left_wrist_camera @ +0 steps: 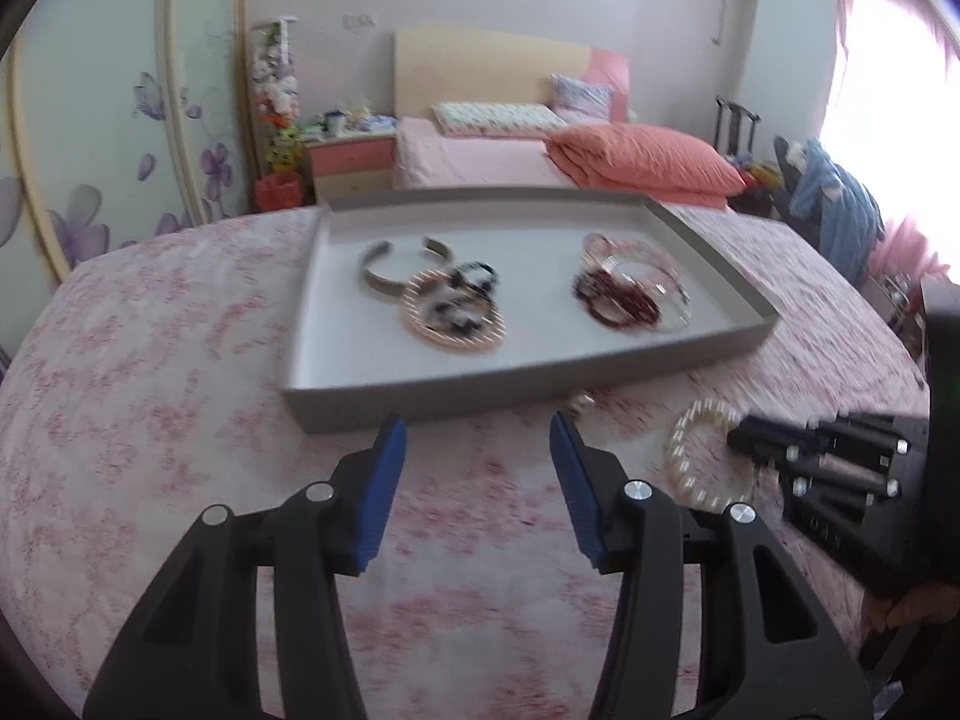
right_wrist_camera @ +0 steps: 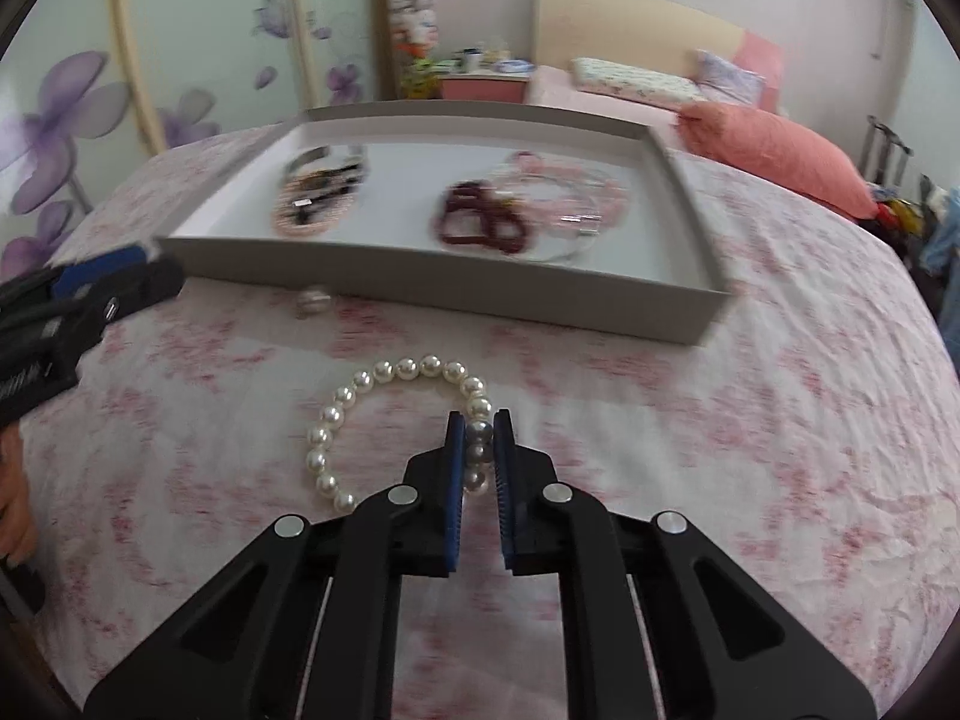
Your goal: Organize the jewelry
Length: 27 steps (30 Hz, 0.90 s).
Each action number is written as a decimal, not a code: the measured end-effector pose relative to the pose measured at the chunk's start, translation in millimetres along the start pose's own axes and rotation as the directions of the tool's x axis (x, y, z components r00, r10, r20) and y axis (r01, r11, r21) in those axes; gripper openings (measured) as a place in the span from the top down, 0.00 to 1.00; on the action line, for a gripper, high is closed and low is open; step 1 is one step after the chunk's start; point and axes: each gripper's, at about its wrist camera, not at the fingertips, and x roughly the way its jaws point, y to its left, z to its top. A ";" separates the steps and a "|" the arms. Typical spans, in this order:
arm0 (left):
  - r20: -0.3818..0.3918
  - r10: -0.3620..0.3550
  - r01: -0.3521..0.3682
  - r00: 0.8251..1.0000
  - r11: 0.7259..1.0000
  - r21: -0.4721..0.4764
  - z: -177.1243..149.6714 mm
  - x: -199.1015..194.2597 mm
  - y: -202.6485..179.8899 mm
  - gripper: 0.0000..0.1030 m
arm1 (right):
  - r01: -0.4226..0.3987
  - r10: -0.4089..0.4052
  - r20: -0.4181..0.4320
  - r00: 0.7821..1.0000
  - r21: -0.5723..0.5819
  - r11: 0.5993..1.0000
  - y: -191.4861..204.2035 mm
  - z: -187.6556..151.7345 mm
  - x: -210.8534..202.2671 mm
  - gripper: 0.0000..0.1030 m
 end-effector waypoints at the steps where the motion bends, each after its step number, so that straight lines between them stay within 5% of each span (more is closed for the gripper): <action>1: -0.015 -0.006 0.006 1.000 1.000 0.009 0.0 4.0 -5.2 0.49 | 0.010 -0.010 0.000 1.000 0.015 1.000 -5.4 0.3 0.5 0.90; 14: -0.117 0.062 -0.060 0.991 0.998 0.016 8.4 58.7 -58.9 0.53 | -0.005 0.004 0.004 1.000 0.075 0.997 -25.7 -0.2 2.0 0.90; 20: -0.117 0.123 -0.126 0.985 0.992 -0.021 13.5 66.4 -60.2 0.72 | -0.012 0.012 0.003 1.000 0.058 0.998 -22.4 -0.9 1.8 0.89; 22: -0.116 0.125 -0.128 0.985 0.992 -0.022 13.6 65.8 -58.1 0.86 | -0.015 0.015 0.003 1.000 0.050 0.999 -19.6 -1.1 1.7 0.89; 27: -0.128 0.107 -0.110 0.986 0.994 -0.021 7.2 56.4 -41.4 0.87 | -0.040 0.040 0.002 0.999 0.022 0.999 -9.6 -0.5 2.6 0.90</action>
